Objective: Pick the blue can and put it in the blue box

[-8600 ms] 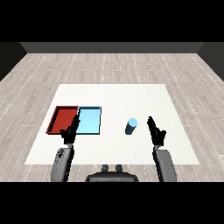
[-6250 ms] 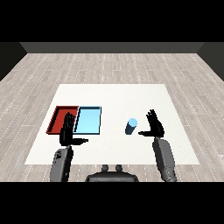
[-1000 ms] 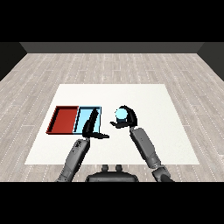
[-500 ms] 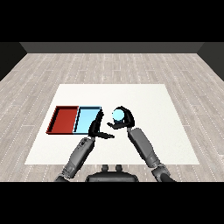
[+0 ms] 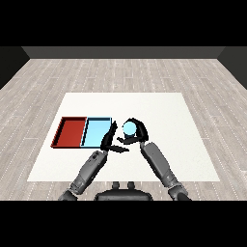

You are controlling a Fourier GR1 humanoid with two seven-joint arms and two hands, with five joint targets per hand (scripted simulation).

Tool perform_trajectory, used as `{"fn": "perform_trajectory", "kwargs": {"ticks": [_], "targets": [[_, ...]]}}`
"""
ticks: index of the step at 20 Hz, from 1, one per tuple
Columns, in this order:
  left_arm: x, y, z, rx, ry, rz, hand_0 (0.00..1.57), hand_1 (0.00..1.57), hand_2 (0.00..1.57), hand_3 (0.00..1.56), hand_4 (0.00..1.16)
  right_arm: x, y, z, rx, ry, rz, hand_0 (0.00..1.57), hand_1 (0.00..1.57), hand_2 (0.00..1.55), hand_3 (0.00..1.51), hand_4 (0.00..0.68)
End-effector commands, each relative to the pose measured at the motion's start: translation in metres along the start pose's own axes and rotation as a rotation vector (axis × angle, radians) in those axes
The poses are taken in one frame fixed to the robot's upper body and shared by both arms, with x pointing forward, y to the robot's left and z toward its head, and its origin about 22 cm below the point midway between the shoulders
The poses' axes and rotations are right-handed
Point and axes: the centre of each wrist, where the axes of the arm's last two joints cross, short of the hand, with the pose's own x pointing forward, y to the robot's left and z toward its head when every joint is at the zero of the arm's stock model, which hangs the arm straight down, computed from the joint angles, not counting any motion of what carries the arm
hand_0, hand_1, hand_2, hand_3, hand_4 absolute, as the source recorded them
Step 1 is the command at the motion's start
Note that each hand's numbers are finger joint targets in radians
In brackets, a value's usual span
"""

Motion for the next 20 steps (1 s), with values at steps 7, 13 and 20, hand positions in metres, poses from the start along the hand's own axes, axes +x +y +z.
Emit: {"fn": "perform_trajectory", "kwargs": {"ticks": [7,13,20], "targets": [[0.006,-0.014,-0.005,-0.017,-0.010,0.011,0.00,0.00,0.00,0.00,0.00,-0.003,0.023,-0.011,0.039,0.000,0.013,1.41,1.41,1.43,1.39,0.646],[-0.010,-0.024,-0.008,-0.055,-0.006,0.014,0.00,0.00,0.00,0.00,0.00,0.014,0.033,0.000,0.088,0.010,-0.015,1.43,1.43,1.43,1.39,0.616],[-0.009,-0.014,-0.017,-0.045,-0.043,-0.023,0.00,0.00,0.00,0.00,0.17,0.015,0.045,-0.017,0.098,-0.001,0.007,1.32,1.32,1.43,1.40,0.617]]}}
